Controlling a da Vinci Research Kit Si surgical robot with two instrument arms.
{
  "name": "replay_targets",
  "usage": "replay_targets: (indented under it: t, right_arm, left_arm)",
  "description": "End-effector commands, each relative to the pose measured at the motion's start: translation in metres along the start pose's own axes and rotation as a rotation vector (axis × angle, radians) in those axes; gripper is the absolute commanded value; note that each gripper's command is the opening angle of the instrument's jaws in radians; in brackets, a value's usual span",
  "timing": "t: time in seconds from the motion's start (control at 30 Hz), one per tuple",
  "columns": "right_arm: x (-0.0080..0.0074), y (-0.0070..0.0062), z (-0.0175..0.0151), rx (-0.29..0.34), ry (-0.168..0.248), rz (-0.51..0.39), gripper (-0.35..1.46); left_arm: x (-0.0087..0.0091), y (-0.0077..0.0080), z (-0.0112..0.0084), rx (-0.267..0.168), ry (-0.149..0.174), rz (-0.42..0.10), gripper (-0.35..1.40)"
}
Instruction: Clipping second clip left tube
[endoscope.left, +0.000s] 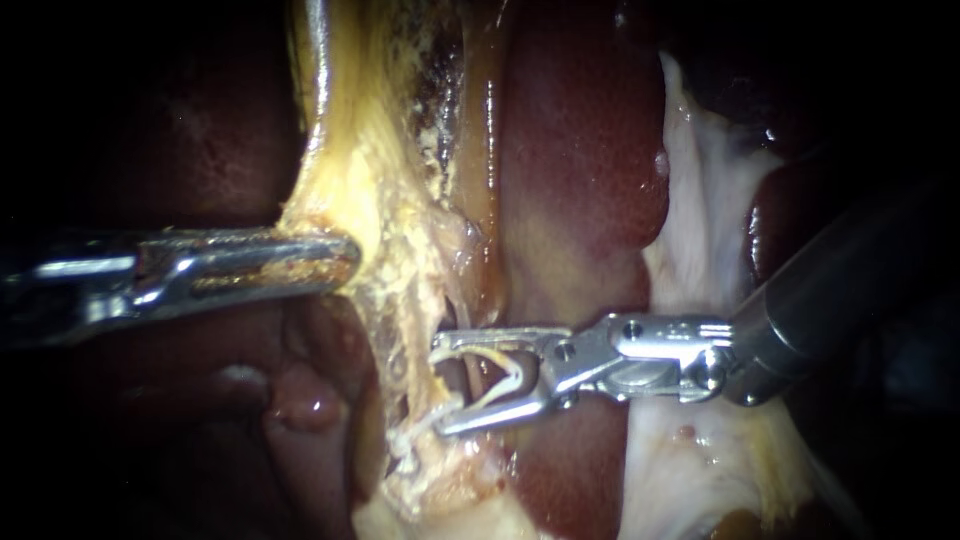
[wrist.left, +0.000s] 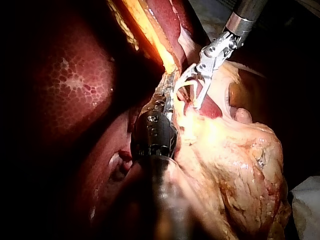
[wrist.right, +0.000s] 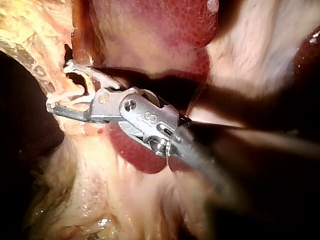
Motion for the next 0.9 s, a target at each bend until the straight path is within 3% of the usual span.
replay_targets:
  t: [0.03,0.37,0.53,0.9]
  right_arm:
    - [-0.0001,0.0000,0.0003,0.005,0.000,-0.001,0.58]
    - [-0.0005,-0.0007,0.0029,0.084,-0.018,-0.005,0.58]
    - [0.0000,-0.0012,0.0038,0.123,-0.003,-0.005,0.57]
    - [0.0004,-0.0012,0.0049,0.151,-0.002,-0.009,0.51]
  left_arm:
    - [0.0000,0.0000,0.0000,0.000,0.000,0.000,-0.35]
    - [0.0001,0.0002,0.0002,0.000,0.000,0.001,-0.35]
    - [0.0005,0.0003,0.0007,-0.003,-0.002,0.003,-0.35]
    - [0.0019,0.0001,0.0028,-0.001,-0.008,0.008,-0.35]
